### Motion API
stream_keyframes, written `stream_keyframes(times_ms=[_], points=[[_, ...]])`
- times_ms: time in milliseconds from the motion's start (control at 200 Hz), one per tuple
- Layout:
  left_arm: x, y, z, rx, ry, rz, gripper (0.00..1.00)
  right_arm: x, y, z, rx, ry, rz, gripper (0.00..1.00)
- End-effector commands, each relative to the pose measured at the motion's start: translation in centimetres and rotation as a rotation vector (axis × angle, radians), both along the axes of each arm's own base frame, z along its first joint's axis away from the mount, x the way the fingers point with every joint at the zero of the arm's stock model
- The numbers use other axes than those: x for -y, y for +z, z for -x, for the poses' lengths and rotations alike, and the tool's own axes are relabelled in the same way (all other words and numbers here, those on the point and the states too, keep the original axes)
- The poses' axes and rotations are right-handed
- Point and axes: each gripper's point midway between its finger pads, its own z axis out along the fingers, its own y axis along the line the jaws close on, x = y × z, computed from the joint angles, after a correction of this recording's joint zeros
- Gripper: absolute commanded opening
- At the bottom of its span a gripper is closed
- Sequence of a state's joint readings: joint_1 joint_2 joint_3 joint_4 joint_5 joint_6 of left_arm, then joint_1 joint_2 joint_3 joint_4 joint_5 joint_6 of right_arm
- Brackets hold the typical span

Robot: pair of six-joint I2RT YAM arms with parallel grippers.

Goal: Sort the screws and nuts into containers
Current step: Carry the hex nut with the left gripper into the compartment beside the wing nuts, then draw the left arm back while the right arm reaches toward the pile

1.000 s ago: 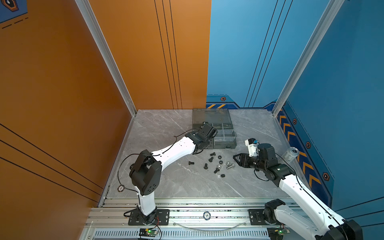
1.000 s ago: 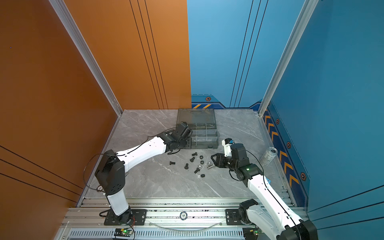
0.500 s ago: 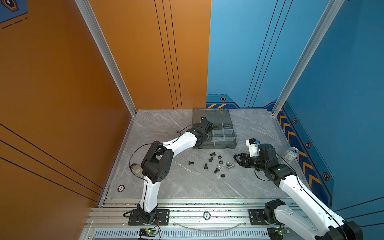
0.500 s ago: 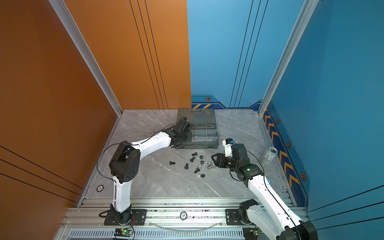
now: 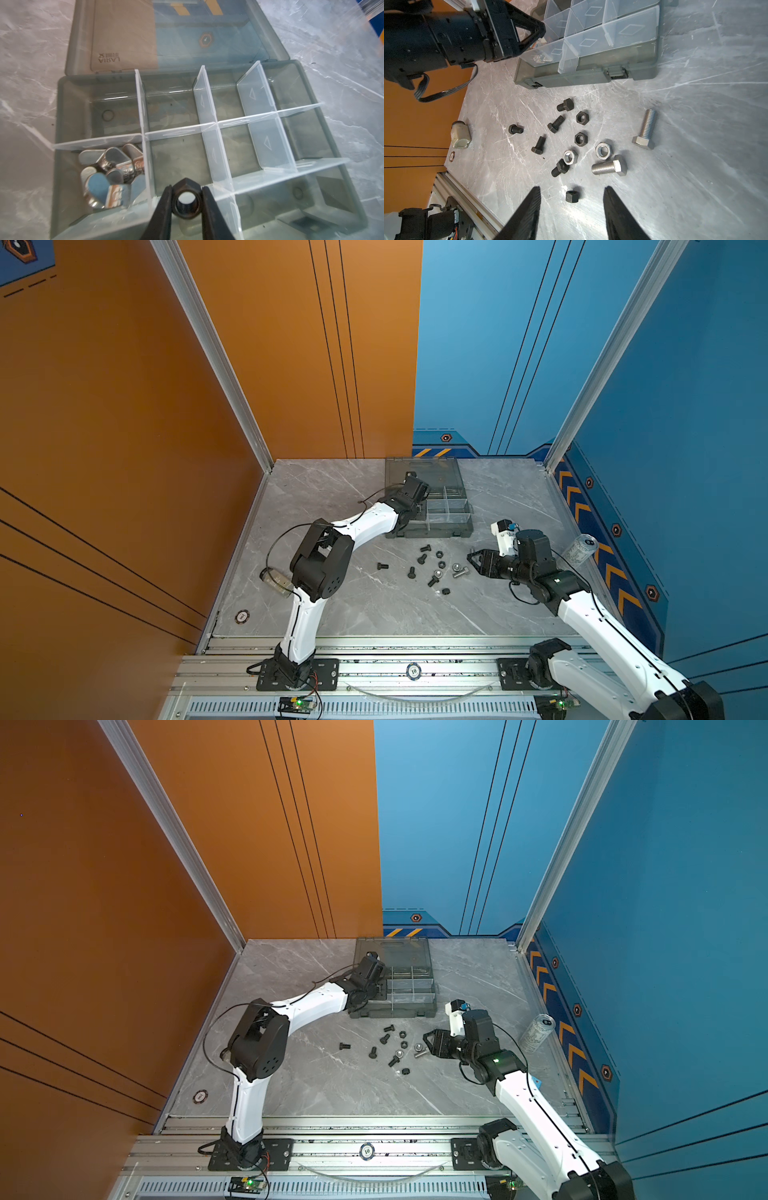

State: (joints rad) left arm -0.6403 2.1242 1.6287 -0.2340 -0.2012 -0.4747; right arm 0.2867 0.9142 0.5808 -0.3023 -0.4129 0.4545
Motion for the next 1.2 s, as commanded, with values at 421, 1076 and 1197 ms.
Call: stream_keyframes(times_ms=[421, 1076, 1197], points=[[-0.6, -0.5, -0.4, -0.027, 0.017, -0.011, 0.41, 0.0, 0.5, 0.0, 0.011, -0.009, -0.025, 0.52], [-3.5, 15.4, 7.6, 0.109, -0.036, 0.141, 0.95, 0.6, 0.5, -0.5, 0.01, -0.063, 0.046, 0.54], [-5.9, 15.0, 10.5, 0.099, -0.003, 0.153, 0.96, -0.1, 0.6, -0.8, 0.02, -0.057, 0.079, 0.54]])
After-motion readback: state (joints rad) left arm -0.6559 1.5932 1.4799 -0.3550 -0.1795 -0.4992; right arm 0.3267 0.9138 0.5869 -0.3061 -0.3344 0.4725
